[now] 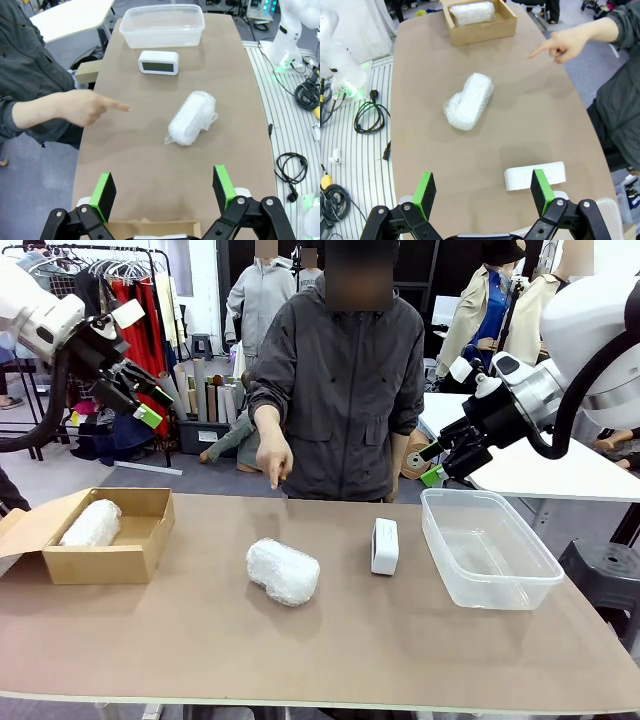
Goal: Separate and place wrapped and unwrapped clocks.
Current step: Pick up the Digital clock indicated by the person.
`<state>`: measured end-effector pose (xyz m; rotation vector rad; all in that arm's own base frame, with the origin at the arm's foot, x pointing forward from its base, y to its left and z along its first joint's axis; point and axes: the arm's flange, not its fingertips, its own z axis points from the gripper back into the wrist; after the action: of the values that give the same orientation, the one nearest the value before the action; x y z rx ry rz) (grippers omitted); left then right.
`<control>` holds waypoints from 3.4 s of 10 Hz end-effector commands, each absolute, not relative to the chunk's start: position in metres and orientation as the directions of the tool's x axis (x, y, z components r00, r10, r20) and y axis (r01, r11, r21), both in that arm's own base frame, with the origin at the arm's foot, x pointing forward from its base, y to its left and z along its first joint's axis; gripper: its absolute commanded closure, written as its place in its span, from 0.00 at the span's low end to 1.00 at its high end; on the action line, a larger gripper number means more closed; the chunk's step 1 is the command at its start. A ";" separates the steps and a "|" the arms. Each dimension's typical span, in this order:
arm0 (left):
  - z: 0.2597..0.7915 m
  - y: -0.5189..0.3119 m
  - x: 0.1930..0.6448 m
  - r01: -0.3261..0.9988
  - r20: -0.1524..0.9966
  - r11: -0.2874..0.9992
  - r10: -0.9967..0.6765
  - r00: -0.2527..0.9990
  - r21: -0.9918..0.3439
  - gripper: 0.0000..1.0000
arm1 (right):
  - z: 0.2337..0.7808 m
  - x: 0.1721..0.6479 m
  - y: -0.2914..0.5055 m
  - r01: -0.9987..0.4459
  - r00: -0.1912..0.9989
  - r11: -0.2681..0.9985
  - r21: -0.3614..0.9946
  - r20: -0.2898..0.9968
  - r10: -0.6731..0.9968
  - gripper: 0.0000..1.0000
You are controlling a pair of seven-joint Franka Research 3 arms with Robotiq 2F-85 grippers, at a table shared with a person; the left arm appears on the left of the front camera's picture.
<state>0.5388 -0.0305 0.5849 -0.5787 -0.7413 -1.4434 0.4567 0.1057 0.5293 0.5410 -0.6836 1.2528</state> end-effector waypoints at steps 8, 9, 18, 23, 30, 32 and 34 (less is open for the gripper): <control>0.588 -0.030 0.537 0.994 0.744 0.061 -0.668 -0.025 0.088 0.00 | 0.531 0.457 0.106 -0.974 0.156 0.228 0.000 0.729 0.666 0.00; 0.588 -0.030 0.537 0.994 0.744 0.061 -0.668 -0.025 0.088 0.00 | 0.531 0.457 0.106 -0.974 0.156 0.228 0.000 0.729 0.666 0.00; 0.588 -0.030 0.537 0.994 0.744 0.061 -0.668 -0.025 0.088 0.00 | 0.531 0.457 0.106 -0.974 0.156 0.228 0.000 0.729 0.666 0.00; 0.588 -0.030 0.537 0.994 0.744 0.061 -0.668 -0.025 0.088 0.00 | 0.531 0.457 0.106 -0.974 0.156 0.228 0.000 0.729 0.666 0.00; 0.577 -0.106 0.510 0.995 0.579 -0.040 -0.811 -0.085 0.091 0.00 | 0.531 0.457 0.106 -0.974 0.156 0.228 0.000 0.729 0.666 0.00; 0.560 -0.142 0.499 0.983 0.478 -0.151 -0.859 -0.182 0.102 0.00 | 0.531 0.457 0.106 -0.974 0.156 0.228 0.000 0.729 0.666 0.00; 0.541 -0.178 0.490 0.945 0.384 -0.305 -0.864 -0.326 0.118 0.00 | 0.531 0.457 0.106 -0.974 0.156 0.228 0.000 0.729 0.666 0.00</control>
<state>0.4919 -0.1778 0.5484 -0.3412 -0.3902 -1.8091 0.4567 0.1057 0.5294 0.5408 -0.6836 1.2531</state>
